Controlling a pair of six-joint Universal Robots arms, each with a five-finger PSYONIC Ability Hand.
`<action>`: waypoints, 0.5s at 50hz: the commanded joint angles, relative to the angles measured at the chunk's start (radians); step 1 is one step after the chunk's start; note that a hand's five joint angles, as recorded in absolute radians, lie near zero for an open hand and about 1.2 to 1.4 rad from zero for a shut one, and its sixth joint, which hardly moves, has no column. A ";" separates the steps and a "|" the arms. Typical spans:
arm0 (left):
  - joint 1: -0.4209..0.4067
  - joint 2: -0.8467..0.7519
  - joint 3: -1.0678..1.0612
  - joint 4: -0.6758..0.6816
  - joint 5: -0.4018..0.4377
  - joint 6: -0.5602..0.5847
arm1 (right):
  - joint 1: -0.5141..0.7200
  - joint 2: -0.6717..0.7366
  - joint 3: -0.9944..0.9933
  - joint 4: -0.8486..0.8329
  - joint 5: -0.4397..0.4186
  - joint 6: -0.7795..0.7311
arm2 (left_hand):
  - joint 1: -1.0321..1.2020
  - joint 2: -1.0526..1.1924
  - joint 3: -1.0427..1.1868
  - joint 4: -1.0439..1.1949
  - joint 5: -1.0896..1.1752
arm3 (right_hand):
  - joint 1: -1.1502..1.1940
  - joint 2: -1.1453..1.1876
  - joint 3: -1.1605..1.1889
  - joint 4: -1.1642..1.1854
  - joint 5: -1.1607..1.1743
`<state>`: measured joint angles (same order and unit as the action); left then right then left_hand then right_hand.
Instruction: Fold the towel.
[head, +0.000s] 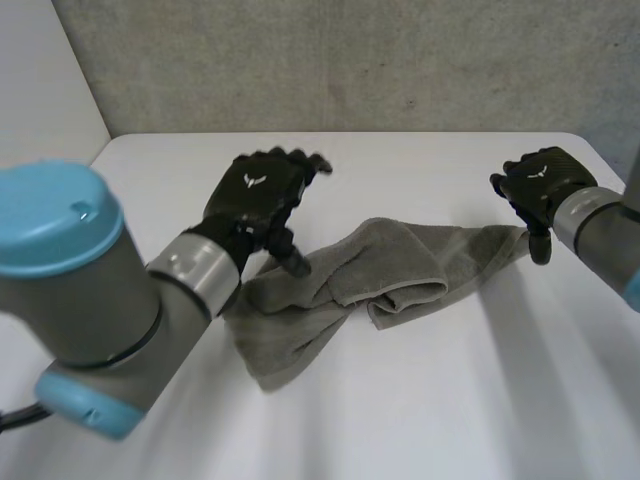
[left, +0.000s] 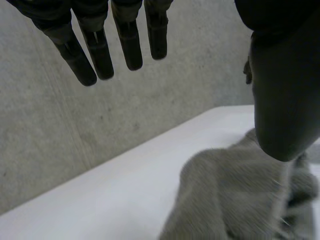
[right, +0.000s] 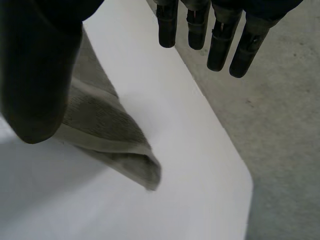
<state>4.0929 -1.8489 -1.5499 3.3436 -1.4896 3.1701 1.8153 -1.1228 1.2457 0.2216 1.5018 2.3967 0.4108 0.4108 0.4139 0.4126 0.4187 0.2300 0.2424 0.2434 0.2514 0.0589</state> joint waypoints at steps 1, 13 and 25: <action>-0.008 0.074 -0.194 -0.010 -0.001 0.001 | -0.010 -0.095 0.110 0.062 -0.163 0.177 | -0.015 -0.015 -0.018 -0.017 -0.198 | -0.055 -0.068 -0.069 -0.077 -0.059; -0.011 -0.069 -0.242 0.005 -0.063 0.037 | 0.015 -0.057 0.290 -0.168 -0.262 0.438 | -0.012 -0.012 -0.015 -0.014 -0.195 | 0.007 -0.005 -0.006 -0.014 0.004; -0.009 -0.182 -0.193 0.008 -0.124 0.129 | 0.093 0.084 0.242 -0.260 -0.187 0.440 | 0.102 0.102 0.099 0.100 -0.081 | 0.143 0.130 0.129 0.121 0.139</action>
<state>4.0841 -1.9994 -1.7571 3.3485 -1.6037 3.2713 1.8761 -1.1048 1.5237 -0.0048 1.2698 2.8415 0.5113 0.5057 0.5104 0.5098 0.5146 0.2852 0.2713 0.2695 0.2750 0.1091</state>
